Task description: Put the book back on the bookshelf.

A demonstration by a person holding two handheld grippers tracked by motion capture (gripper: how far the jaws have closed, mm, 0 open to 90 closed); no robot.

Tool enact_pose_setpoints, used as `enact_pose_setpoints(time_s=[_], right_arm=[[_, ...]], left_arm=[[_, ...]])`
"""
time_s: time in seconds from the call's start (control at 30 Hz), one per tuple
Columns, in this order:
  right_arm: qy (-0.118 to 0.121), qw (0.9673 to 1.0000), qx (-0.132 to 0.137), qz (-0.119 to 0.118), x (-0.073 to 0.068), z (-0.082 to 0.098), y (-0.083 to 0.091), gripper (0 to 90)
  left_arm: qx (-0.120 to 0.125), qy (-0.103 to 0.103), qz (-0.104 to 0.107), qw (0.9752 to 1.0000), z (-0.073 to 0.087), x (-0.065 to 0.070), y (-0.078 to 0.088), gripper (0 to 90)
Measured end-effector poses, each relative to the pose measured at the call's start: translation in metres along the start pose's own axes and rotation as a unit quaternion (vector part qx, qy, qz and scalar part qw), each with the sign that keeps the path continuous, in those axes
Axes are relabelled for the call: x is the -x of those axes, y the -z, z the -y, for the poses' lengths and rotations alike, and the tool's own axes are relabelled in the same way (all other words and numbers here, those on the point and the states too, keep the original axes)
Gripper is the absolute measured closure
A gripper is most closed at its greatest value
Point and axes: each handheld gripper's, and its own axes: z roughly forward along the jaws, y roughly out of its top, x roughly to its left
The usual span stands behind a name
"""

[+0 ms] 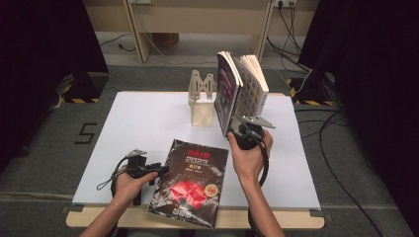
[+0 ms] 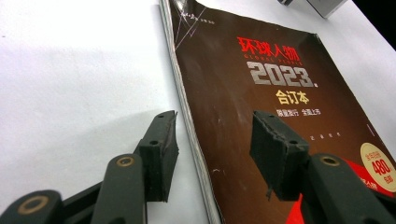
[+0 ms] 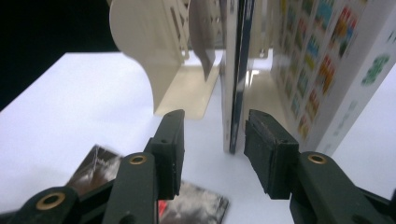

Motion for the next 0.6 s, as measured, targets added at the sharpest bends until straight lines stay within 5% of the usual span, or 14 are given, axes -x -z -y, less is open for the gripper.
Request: enact_pose_setpoints(time_s=[0.6], right_arm=[[-0.003,0.9950,-0.099,-0.016,0.003,0.063,-0.020,57.5]], left_arm=[[0.004,0.009,0.004,0.9999,0.001,0.000,-0.003,48.8]])
